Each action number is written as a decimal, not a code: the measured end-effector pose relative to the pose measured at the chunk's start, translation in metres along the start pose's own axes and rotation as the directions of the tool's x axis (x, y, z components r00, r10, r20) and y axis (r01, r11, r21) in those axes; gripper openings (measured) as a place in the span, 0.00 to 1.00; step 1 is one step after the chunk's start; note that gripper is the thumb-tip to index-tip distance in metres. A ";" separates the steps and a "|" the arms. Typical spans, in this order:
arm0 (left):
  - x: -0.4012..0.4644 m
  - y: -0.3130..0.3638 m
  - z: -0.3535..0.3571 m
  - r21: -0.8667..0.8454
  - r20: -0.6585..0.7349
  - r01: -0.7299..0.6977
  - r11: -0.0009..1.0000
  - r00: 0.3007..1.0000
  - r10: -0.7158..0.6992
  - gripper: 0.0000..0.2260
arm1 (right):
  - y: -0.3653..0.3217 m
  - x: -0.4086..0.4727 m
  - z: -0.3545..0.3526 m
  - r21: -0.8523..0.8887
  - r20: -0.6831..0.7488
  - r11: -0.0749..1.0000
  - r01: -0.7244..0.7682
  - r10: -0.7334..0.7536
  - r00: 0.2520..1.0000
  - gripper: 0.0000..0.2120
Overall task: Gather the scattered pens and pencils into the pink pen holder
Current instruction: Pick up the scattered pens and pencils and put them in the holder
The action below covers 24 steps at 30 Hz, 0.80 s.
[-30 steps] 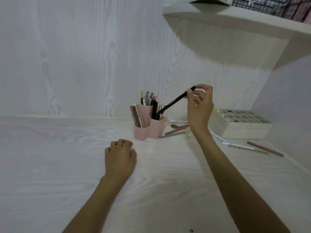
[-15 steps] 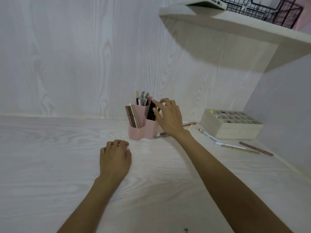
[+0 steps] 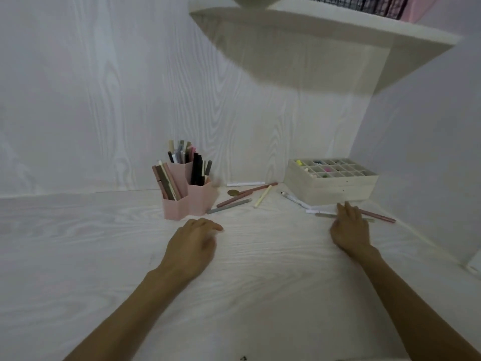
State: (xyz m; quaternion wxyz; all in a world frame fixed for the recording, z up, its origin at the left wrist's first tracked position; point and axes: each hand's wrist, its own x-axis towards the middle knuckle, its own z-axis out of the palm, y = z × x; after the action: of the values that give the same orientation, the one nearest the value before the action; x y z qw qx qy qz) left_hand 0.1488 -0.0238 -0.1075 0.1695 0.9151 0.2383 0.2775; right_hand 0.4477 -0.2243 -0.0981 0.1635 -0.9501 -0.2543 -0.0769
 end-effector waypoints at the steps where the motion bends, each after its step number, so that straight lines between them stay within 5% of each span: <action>1: 0.007 0.005 0.006 0.002 0.038 -0.025 1.000 0.999 0.025 0.15 | 0.006 0.004 0.001 -0.012 0.033 1.000 -0.003 0.004 0.999 0.24; 6: 0.053 0.024 0.030 0.109 0.146 -0.142 0.984 0.981 0.126 0.20 | 0.007 0.010 0.006 -0.026 0.044 0.999 0.037 -0.036 0.998 0.21; 12: 0.078 0.026 0.048 0.352 0.130 0.139 0.925 0.972 -0.196 0.19 | -0.022 -0.008 0.017 -0.027 -0.010 0.953 0.302 -0.302 0.953 0.21; 17: 0.067 0.023 0.048 0.298 0.064 0.104 0.949 0.990 -0.128 0.18 | -0.049 -0.027 0.021 0.006 0.004 0.863 0.505 -0.505 0.863 0.22; 24: 0.026 0.007 0.017 0.016 -0.020 0.106 0.994 0.994 -0.106 0.13 | -0.111 -0.057 0.033 0.171 0.030 0.713 0.680 -0.694 0.719 0.22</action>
State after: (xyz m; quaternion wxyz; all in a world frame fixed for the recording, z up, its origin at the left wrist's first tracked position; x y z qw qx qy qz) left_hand 0.1806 -0.0187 -0.1066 0.1740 0.8999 0.2906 0.2748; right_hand 0.3445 -0.1480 -0.1117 0.1810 -0.7750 -0.6014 -0.0696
